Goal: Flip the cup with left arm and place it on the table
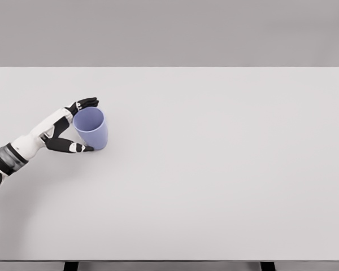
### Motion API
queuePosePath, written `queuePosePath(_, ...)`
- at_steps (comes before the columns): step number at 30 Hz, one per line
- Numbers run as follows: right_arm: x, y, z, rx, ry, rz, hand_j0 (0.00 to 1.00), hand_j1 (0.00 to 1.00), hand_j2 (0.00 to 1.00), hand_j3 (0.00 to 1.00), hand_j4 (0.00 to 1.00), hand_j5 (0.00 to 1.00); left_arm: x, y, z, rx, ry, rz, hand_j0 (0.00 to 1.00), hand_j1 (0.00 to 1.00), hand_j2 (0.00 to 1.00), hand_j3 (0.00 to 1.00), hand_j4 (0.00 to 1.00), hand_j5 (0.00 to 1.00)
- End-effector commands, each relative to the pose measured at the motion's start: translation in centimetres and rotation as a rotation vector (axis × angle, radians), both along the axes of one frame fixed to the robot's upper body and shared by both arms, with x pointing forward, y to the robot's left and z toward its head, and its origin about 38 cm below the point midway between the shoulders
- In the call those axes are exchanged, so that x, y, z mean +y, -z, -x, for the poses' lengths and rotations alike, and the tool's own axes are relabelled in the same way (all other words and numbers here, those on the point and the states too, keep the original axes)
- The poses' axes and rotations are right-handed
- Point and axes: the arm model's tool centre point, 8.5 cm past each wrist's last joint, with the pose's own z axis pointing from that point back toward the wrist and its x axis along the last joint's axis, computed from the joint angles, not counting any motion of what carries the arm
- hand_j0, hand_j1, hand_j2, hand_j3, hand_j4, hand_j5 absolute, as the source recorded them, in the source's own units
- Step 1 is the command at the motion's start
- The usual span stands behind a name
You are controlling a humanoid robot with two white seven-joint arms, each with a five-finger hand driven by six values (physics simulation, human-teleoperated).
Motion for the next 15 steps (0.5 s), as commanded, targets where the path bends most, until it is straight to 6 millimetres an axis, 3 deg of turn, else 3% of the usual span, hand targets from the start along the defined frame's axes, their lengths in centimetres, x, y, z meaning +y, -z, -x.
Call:
queuePosePath(1,0.0,0.0,0.0,0.0,0.0,0.0,1.0,1.0,1.0,1.0,1.0,1.0,0.0,-0.1,0.0,-0.003,-0.001,0.001,1.0,1.0,1.0,1.0,1.0,1.0)
queuePosePath(15,0.0,0.0,0.0,0.0,0.0,0.0,1.0,1.0,1.0,1.0,1.0,1.0,0.5,-2.1,-0.8,-0.054,-0.01,0.008,1.0,1.0,1.0,1.0,1.0,1.0)
